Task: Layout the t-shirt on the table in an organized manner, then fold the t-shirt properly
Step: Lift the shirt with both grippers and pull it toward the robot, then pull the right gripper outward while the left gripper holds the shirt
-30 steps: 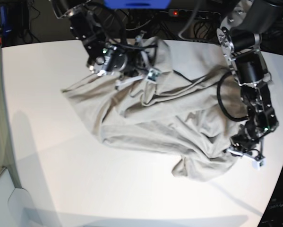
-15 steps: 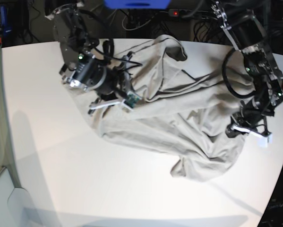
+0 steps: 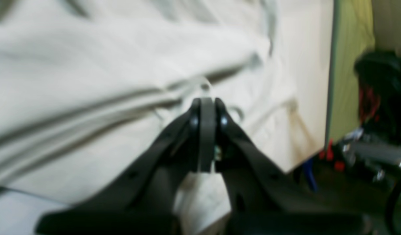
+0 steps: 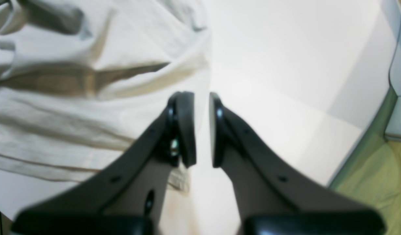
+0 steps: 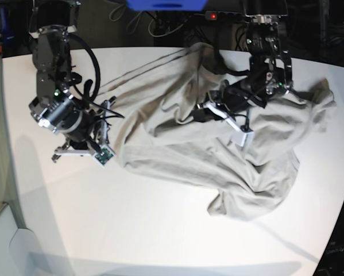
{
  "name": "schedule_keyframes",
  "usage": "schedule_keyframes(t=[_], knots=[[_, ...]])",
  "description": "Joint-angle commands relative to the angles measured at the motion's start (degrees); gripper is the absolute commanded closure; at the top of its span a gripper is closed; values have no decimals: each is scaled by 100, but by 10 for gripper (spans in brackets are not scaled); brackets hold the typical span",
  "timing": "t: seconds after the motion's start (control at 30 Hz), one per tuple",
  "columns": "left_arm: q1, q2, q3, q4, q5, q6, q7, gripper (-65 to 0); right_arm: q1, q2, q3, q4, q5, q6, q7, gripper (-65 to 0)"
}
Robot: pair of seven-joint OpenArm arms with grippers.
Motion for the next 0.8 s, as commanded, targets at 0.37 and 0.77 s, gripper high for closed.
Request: schedule_keyframes(t=[0.37, 0.77], knots=[[416, -108, -1, -21, 2445, -21, -99, -1, 127, 28, 19, 100, 42, 23, 109, -66], [293, -1075, -1223, -557, 2832, -82, -99, -1, 716, -244, 1, -14, 42, 23, 100, -66]])
